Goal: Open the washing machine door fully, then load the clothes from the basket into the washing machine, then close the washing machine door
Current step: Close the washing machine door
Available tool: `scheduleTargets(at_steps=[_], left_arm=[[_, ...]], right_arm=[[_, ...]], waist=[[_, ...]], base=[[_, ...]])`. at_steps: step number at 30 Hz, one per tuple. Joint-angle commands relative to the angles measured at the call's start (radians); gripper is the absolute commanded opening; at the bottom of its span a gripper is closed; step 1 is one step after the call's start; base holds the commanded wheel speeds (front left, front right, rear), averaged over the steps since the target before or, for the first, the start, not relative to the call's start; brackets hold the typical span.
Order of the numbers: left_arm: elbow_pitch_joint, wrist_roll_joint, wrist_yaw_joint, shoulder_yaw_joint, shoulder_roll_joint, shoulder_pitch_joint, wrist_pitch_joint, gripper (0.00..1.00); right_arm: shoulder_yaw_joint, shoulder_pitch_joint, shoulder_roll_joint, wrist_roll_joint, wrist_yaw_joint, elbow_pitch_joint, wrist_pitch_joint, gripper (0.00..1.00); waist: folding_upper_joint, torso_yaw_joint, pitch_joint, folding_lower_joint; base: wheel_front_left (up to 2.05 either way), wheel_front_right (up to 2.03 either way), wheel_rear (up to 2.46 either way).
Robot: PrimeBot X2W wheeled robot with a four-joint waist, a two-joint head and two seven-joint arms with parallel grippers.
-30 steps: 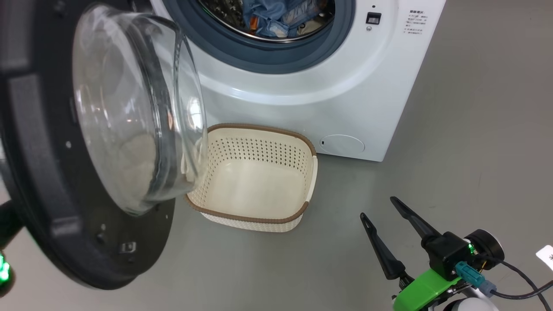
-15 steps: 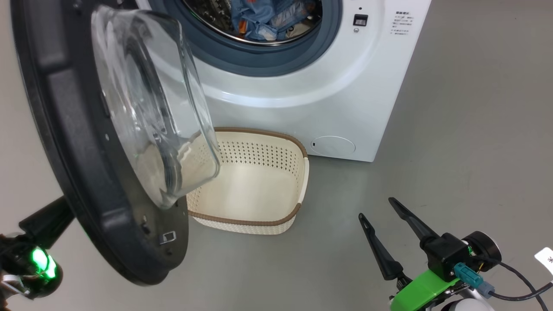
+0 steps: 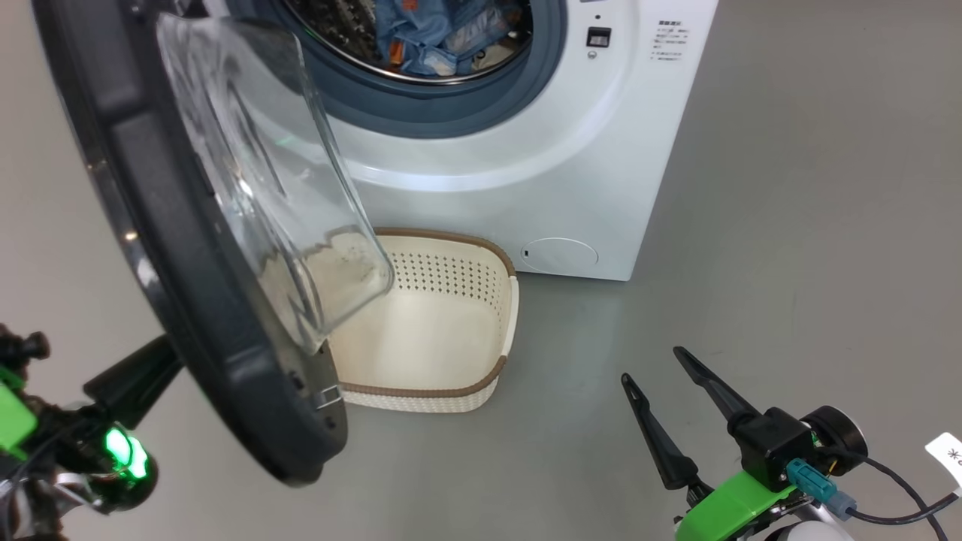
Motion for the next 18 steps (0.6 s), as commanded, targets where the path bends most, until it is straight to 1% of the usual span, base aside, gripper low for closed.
scheduleTargets(at_steps=[1, 6, 14, 18], left_arm=[[-0.021, -0.019, -0.010, 0.001, 0.017, 0.001, 0.002, 0.00], [-0.008, -0.072, -0.017, -0.064, 0.015, 0.007, -0.050, 0.00], [0.003, -0.147, -0.047, -0.175, 0.015, 0.027, -0.142, 0.00], [0.023, -0.209, -0.058, -0.224, 0.015, 0.022, -0.208, 0.00]], right_arm=[[0.019, -0.016, 0.005, -0.003, 0.002, -0.023, -0.009, 1.00], [0.018, -0.020, 0.009, -0.003, 0.002, -0.019, -0.013, 1.00], [0.014, -0.027, 0.012, -0.002, 0.002, -0.012, -0.020, 1.00], [0.015, -0.035, 0.010, 0.000, 0.002, -0.004, -0.027, 1.00]], waist=[[0.0000, -0.005, 0.001, 0.0000], [0.0000, -0.026, 0.004, 0.0000], [0.0000, -0.077, 0.012, 0.0000], [0.0000, -0.106, 0.019, 0.0000]], base=[[0.00, 0.00, 0.00], [0.00, 0.00, 0.00], [0.00, 0.00, 0.00], [0.00, 0.00, 0.00]])
